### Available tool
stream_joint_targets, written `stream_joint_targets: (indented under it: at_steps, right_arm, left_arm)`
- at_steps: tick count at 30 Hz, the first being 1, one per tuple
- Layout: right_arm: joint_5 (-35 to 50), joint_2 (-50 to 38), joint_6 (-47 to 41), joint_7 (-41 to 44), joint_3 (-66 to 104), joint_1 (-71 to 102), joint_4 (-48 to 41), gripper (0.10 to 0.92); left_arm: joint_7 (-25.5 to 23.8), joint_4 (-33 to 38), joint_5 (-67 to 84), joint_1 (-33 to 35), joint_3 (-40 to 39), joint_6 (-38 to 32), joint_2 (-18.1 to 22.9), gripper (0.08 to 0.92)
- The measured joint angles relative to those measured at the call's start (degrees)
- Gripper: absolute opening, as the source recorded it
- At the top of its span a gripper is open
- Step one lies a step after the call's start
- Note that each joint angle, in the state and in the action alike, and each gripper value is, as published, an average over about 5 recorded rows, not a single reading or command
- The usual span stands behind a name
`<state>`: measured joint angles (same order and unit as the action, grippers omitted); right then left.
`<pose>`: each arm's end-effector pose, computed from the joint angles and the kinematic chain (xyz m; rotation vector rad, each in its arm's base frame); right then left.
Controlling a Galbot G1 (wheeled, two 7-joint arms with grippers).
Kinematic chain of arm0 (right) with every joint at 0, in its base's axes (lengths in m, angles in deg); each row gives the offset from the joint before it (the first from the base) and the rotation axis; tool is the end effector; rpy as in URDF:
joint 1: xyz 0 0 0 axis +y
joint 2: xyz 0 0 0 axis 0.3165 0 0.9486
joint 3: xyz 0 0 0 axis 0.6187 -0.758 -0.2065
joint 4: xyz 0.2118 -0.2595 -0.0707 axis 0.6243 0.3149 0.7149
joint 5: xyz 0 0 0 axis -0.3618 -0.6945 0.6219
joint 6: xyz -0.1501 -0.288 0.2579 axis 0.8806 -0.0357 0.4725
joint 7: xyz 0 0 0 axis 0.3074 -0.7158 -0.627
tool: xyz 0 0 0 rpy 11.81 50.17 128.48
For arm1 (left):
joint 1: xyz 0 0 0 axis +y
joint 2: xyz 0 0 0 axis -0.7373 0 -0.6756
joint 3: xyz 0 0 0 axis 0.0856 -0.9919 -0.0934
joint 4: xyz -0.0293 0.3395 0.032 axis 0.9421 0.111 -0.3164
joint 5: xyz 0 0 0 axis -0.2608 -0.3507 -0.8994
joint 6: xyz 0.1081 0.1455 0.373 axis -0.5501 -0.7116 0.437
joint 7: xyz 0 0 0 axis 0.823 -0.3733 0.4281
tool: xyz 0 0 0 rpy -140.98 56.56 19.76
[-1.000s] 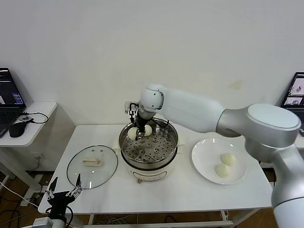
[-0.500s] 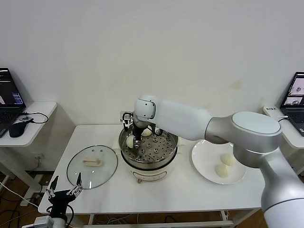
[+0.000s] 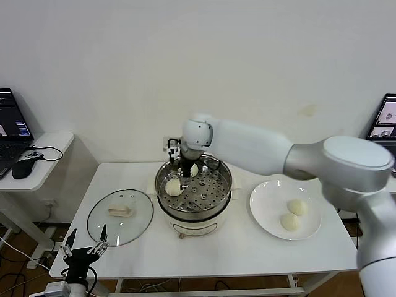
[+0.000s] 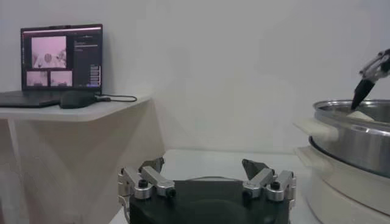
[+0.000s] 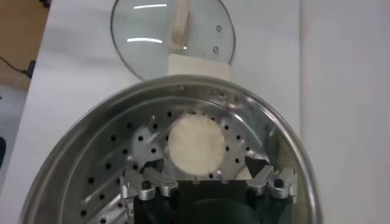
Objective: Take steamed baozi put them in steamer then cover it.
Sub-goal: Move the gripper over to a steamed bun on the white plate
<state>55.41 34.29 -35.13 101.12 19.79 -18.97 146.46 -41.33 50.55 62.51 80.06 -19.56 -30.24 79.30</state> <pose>0.5882 0.2313 -0.0548 1.4124 -1.5064 1.3998 0.2103 0.1052 -0.3284 0.2644 -3.0005 -0.0237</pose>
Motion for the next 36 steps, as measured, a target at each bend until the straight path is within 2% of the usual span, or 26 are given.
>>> stream_joint_targets:
  at_steps: [10, 20, 27, 36]
  right_arm:
    - [-0.91, -14.01, 2.22, 4.5, -0.77, -5.92, 10.52, 0.823]
    - [-7.68, -32.78, 6.81, 8.75, 1.97, -3.02, 18.96, 0.823]
    - [-14.2, -42.63, 11.4, 10.1, 6.99, 4.52, 20.76, 0.823]
    - [-24.06, -47.05, 17.6, 10.42, 16.96, 19.01, 18.52, 0.823]
  left_arm:
    - [0.11, 1.02, -0.91, 0.51, -0.83, 0.19, 0.11, 0.823]
    - [0.18, 0.92, -1.77, 1.29, -1.43, 0.0, -0.18, 0.823]
    - [0.27, 0.46, -2.14, 1.06, -1.55, -0.04, 0.02, 0.823]
    - [0.5, 0.49, -2.9, 1.57, -1.8, -0.08, 0.73, 0.823]
